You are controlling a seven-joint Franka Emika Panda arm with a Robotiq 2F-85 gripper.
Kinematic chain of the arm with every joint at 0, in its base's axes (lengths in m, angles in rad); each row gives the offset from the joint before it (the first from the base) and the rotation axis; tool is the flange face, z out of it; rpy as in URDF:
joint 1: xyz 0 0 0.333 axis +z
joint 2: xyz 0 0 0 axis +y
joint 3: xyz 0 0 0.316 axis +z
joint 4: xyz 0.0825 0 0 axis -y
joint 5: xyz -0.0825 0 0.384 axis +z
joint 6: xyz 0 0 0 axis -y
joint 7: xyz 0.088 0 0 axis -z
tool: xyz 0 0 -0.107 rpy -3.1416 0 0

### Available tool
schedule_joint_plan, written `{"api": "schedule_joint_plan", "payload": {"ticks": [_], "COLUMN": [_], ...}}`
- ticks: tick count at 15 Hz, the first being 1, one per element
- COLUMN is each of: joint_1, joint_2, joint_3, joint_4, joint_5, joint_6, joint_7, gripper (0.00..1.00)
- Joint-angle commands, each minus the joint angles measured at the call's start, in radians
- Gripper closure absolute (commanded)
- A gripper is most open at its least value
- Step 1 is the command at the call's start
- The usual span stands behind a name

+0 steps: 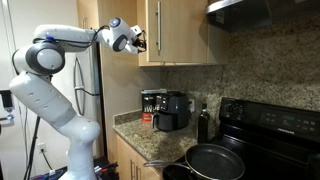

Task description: Open the top left cupboard door

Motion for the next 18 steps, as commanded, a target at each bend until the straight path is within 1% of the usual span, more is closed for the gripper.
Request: {"api": "schedule_joint_plan", "payload": {"ticks": [1, 2, 3, 6, 8, 10, 11, 12, 14, 15, 18], "joint_1": [0.016, 0.004, -0.009, -0.002, 0.009, 0.043, 0.040, 0.038, -0.007, -0.035, -0.047], "joint_2": [0.021, 0.031, 0.074, 0.193, 0.251, 0.298, 0.318, 0.332, 0.355, 0.323, 0.339], "joint_3": [-0.010, -0.010, -0.014, -0.054, -0.080, -0.113, -0.116, -0.118, -0.095, -0.056, -0.053], "joint_4": [0.022, 0.026, 0.058, 0.173, 0.238, 0.303, 0.330, 0.354, 0.387, 0.330, 0.360], "joint_5": [-0.022, -0.032, -0.039, -0.012, 0.015, 0.083, 0.113, 0.152, 0.192, 0.172, 0.185], "joint_6": [0.002, -0.022, -0.015, 0.003, -0.024, -0.090, -0.122, -0.165, -0.213, -0.164, -0.192], "joint_7": [0.021, 0.026, 0.040, 0.065, 0.055, 0.006, -0.011, -0.034, -0.047, -0.025, -0.028], "gripper": [0.00, 0.00, 0.00, 0.00, 0.00, 0.00, 0.00, 0.00, 0.00, 0.00, 0.00]}}
